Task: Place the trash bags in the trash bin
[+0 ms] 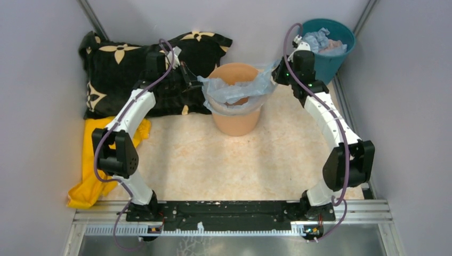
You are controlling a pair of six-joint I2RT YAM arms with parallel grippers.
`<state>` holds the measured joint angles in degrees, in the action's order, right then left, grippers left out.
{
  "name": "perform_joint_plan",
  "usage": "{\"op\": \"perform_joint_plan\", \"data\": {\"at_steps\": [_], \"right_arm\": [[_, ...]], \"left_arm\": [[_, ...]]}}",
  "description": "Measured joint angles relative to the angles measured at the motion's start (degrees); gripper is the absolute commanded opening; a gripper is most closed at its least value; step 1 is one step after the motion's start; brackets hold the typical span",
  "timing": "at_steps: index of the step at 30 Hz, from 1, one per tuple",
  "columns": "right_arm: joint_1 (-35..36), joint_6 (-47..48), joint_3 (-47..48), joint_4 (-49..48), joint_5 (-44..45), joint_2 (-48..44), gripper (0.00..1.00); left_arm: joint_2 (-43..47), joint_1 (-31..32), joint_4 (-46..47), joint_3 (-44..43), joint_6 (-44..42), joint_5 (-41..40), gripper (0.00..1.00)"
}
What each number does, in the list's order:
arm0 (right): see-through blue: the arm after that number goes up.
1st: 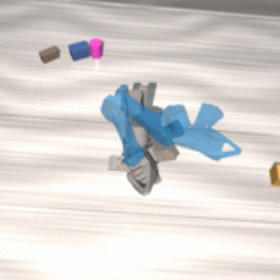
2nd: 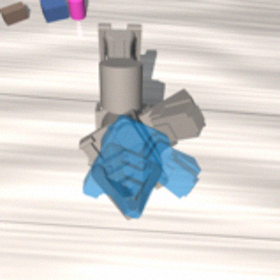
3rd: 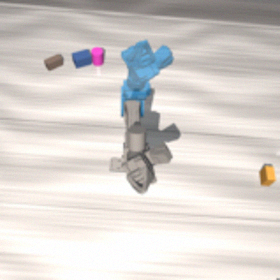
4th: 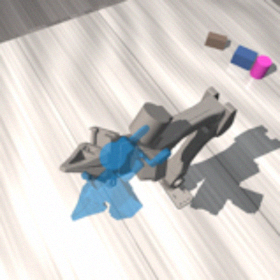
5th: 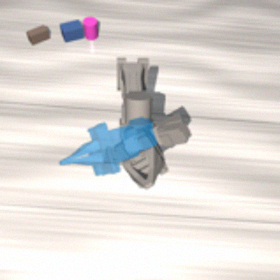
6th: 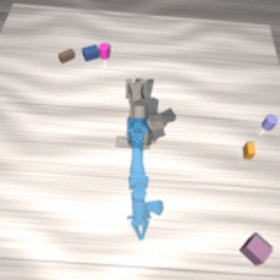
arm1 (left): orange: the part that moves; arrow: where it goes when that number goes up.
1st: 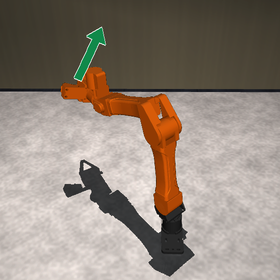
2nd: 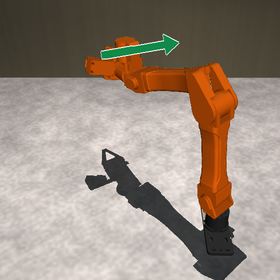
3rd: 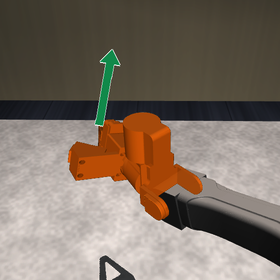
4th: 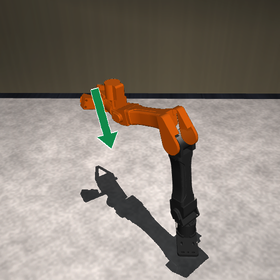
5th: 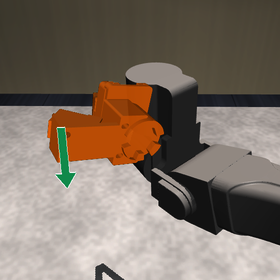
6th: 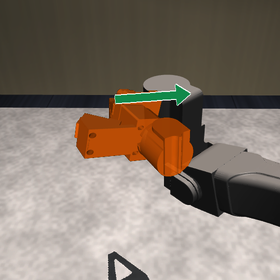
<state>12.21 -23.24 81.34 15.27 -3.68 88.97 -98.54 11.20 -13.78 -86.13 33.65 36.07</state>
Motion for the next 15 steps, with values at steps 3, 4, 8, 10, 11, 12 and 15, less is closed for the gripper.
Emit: {"op": "perform_joint_plan", "data": {"at_steps": [3,4,8,10,11,12,15], "right_arm": [[0.00,0.13,2.10,-0.39,-0.04,0.72,0.09],[0.00,0.09,2.58,-0.74,-0.13,1.33,0.07],[0.00,-0.13,3.23,-0.83,-0.39,5.05,0.05],[0.00,-0.42,3.23,-0.72,-0.52,7.52,0.04],[0.00,-0.46,3.23,-0.52,-0.55,8.57,0.03],[0.00,-0.55,3.23,-0.39,-0.55,9.51,0.03],[0.00,-0.61,3.23,-0.13,-0.70,12.04,0.00]], "left_arm": [[-1.70,-0.04,-0.13,-0.42,-0.13,-0.02,0.00],[-2.51,-0.04,-0.20,-0.44,-0.26,-0.02,0.00],[-5.29,-0.02,-0.92,-0.61,-0.74,-0.07,0.00],[-6.40,-0.02,-1.92,-1.01,-1.05,-0.11,0.00],[-6.86,-0.02,-2.12,-1.25,-1.25,-0.15,0.00],[-7.10,-0.02,-2.23,-1.38,-1.38,-0.20,0.00],[-7.50,0.09,-2.36,-1.57,-1.75,-0.42,0.00]]}}
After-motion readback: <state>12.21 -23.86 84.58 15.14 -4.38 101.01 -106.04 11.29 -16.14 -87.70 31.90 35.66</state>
